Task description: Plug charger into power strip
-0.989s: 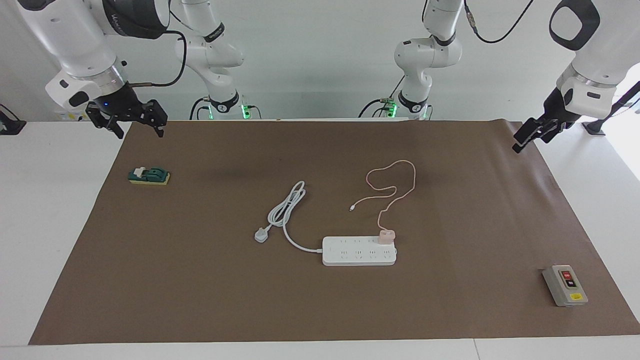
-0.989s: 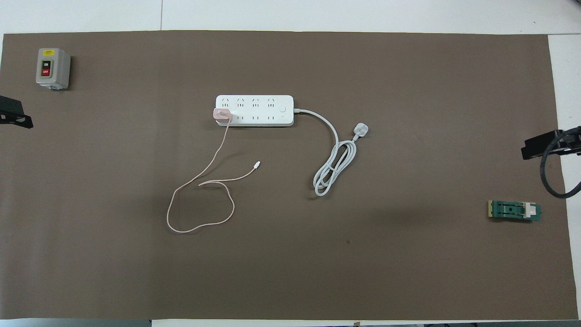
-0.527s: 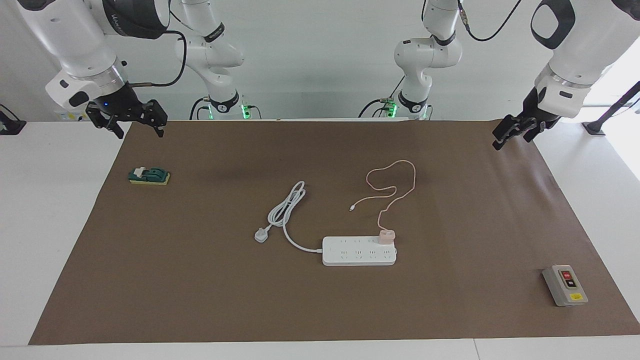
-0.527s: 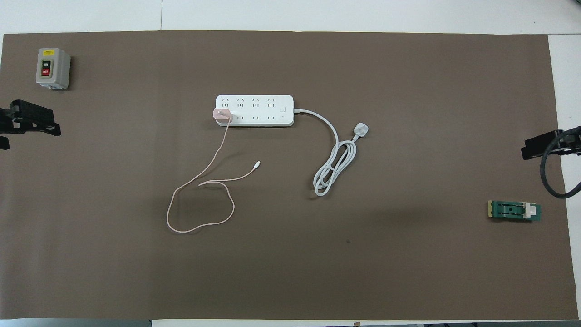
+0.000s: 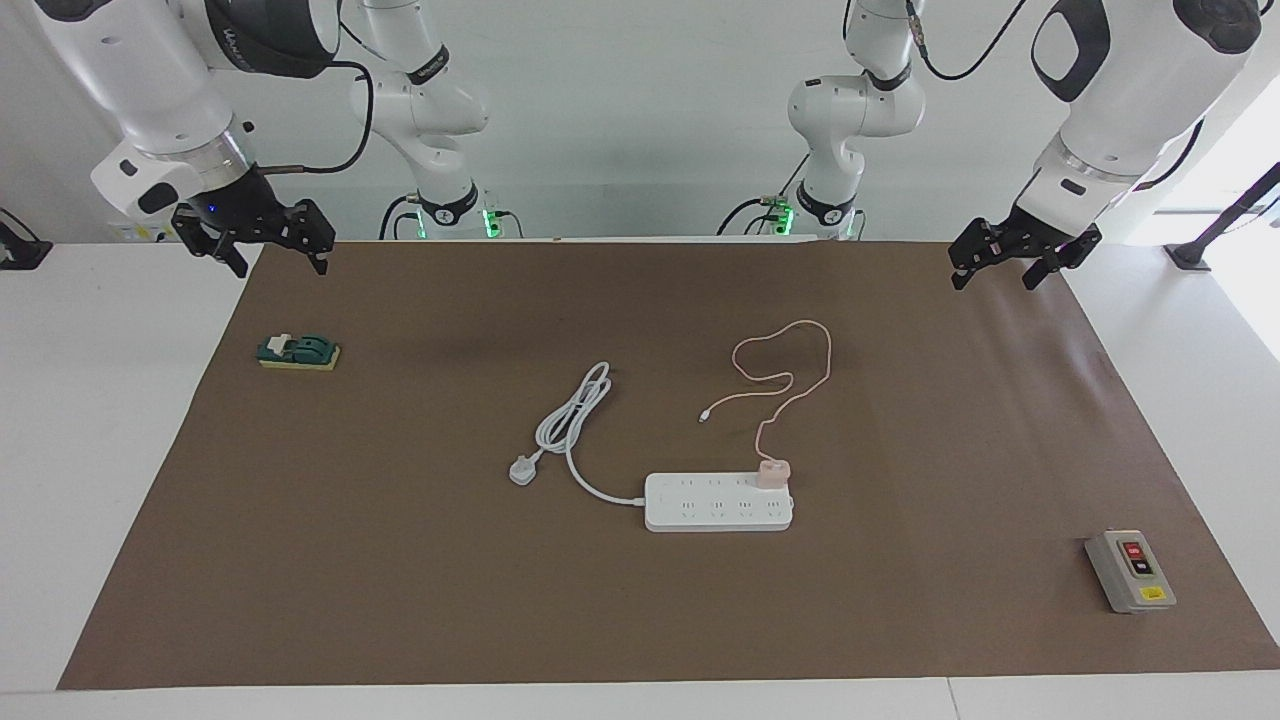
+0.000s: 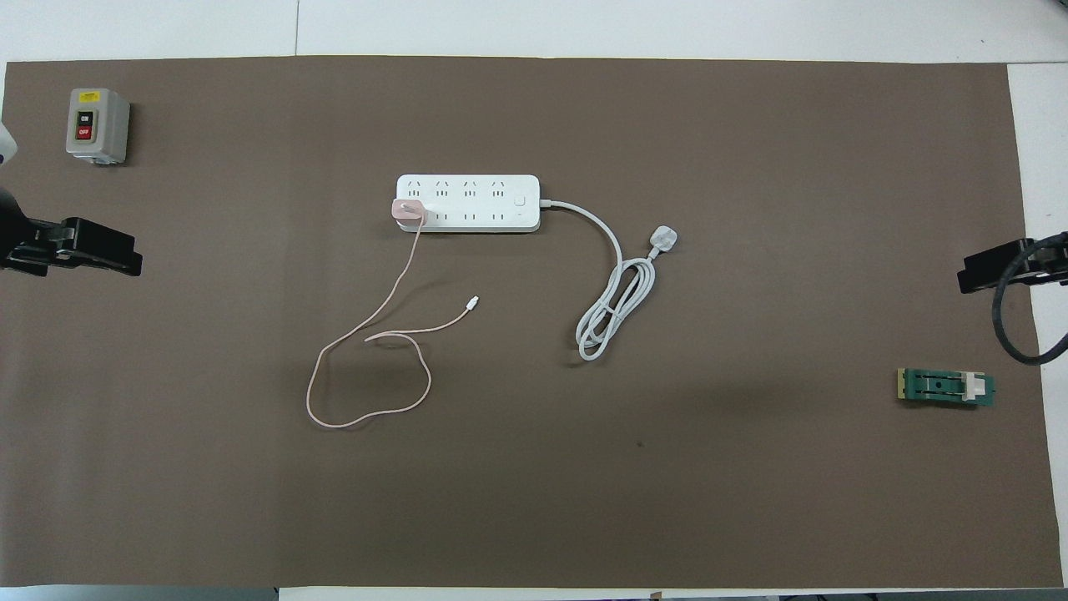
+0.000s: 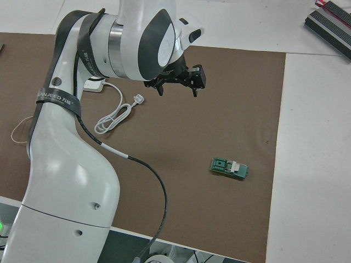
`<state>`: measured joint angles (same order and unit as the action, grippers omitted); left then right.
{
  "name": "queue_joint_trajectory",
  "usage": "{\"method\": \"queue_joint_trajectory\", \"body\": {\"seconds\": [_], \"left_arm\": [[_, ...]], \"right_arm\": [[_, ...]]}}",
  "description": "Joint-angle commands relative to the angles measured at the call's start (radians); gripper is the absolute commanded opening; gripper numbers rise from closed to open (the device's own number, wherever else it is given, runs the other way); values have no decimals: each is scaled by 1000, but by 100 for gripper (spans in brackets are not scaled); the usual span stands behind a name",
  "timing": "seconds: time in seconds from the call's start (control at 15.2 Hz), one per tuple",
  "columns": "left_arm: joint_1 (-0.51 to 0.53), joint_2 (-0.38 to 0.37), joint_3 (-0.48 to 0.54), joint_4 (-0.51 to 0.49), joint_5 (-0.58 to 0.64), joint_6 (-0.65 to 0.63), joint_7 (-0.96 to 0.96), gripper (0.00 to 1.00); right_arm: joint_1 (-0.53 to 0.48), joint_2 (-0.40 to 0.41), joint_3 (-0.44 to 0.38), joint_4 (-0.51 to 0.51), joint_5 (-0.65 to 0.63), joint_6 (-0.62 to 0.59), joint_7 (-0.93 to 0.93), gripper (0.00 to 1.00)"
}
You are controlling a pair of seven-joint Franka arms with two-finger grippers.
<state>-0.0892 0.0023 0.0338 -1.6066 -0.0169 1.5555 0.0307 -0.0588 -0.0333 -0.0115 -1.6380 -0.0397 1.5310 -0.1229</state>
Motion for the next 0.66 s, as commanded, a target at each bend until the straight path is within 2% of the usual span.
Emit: {"method": "queue_joint_trajectory", "body": {"seconds": [0.0,0.59], "left_arm": [[-6,-38,8,-38,2,-29,21,100],[-4,-38,8,-35,2,-38,55,100]], "right_arm": [[-3,-14,10,-13,-5,0,-4,100],[-4,-14,8,-11,-5,-3,-6,100]]}}
